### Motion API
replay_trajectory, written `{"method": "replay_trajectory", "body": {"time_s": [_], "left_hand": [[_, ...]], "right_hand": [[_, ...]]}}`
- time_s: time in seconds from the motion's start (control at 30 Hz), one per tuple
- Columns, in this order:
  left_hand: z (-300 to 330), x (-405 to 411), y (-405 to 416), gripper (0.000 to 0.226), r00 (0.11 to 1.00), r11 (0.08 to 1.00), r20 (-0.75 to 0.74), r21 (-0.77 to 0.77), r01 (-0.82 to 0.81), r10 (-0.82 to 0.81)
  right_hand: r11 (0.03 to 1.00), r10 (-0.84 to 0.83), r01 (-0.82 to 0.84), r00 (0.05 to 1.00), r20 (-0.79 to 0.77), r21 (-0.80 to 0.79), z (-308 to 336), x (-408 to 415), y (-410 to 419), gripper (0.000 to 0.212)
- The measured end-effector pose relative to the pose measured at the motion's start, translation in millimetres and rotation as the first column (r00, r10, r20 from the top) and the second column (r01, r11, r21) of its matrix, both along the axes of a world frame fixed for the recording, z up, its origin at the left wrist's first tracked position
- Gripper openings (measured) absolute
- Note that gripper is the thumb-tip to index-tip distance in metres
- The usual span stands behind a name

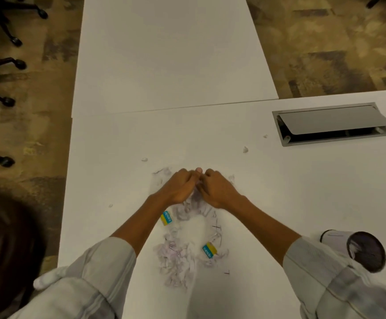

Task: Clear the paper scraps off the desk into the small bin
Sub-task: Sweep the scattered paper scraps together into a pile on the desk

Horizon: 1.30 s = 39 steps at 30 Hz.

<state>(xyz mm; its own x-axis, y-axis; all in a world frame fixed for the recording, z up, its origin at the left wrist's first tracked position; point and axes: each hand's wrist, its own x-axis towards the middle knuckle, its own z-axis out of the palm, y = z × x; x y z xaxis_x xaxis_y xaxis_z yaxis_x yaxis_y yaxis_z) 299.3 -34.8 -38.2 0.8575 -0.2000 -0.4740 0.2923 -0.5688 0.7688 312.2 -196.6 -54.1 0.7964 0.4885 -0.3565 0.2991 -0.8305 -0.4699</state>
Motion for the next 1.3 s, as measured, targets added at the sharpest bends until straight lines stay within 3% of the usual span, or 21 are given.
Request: {"method": "replay_trajectory", "body": {"time_s": [0.13, 0.23, 0.33, 0.43, 0.5, 0.6, 0.7, 0.9, 1.0, 1.07, 1.17, 1.3], "left_hand": [[-2, -46, 5, 0.054, 0.996, 0.996, -0.038, 0.023, 0.085, -0.084], [-4, -45, 26, 0.05, 0.994, 0.991, 0.021, 0.083, 0.101, -0.103], [-6, -16, 61, 0.064, 0.997, 0.954, 0.072, 0.299, -0.041, 0.02], [-3, 16, 96, 0.066, 0.968, 0.894, 0.077, 0.373, -0.248, 0.237], [-5, 33, 113, 0.068, 0.955, 0.867, 0.063, 0.406, -0.288, 0.288], [-13, 47, 119, 0.068, 0.971, 0.855, 0.014, 0.471, -0.219, 0.24], [-20, 49, 107, 0.066, 0.99, 0.844, 0.009, 0.521, -0.124, 0.14], [-21, 1, 44, 0.059, 0.989, 0.87, 0.147, 0.489, -0.062, -0.013], [-20, -34, 19, 0.058, 0.983, 0.918, 0.158, 0.397, 0.022, -0.092], [-17, -46, 17, 0.056, 0.981, 0.949, 0.19, 0.315, -0.037, -0.025], [-6, -42, 35, 0.058, 0.953, 0.929, 0.232, 0.27, -0.254, 0.193], [4, -27, 92, 0.074, 0.918, 0.822, 0.216, 0.41, -0.395, 0.333]], "right_hand": [[1.0, 0.022, -0.022, 0.999, -0.049, 0.016, 2, -43, -16, 0.038], [0.991, -0.131, 0.131, 0.991, 0.01, 0.034, 10, -21, -32, 0.05], [0.942, -0.333, 0.324, 0.935, 0.122, 0.089, 16, 34, -59, 0.043], [0.907, -0.417, 0.421, 0.892, 0.176, 0.018, 12, 81, -90, 0.038], [0.91, -0.385, 0.404, 0.908, 0.168, -0.095, 3, 98, -102, 0.039], [0.923, -0.317, 0.34, 0.937, 0.144, -0.18, -7, 102, -105, 0.041], [0.939, -0.285, 0.309, 0.945, 0.158, -0.154, -12, 81, -89, 0.04], [0.984, -0.13, 0.146, 0.98, 0.15, -0.103, -17, -29, -45, 0.041], [0.992, -0.112, 0.117, 0.986, 0.121, -0.04, -12, -51, -44, 0.04], [0.976, -0.208, 0.216, 0.965, 0.162, -0.03, -6, -29, -57, 0.044], [0.916, -0.374, 0.397, 0.898, 0.233, -0.057, 3, 37, -87, 0.051], [0.848, -0.404, 0.467, 0.876, 0.263, -0.253, 7, 121, -127, 0.047]]}}
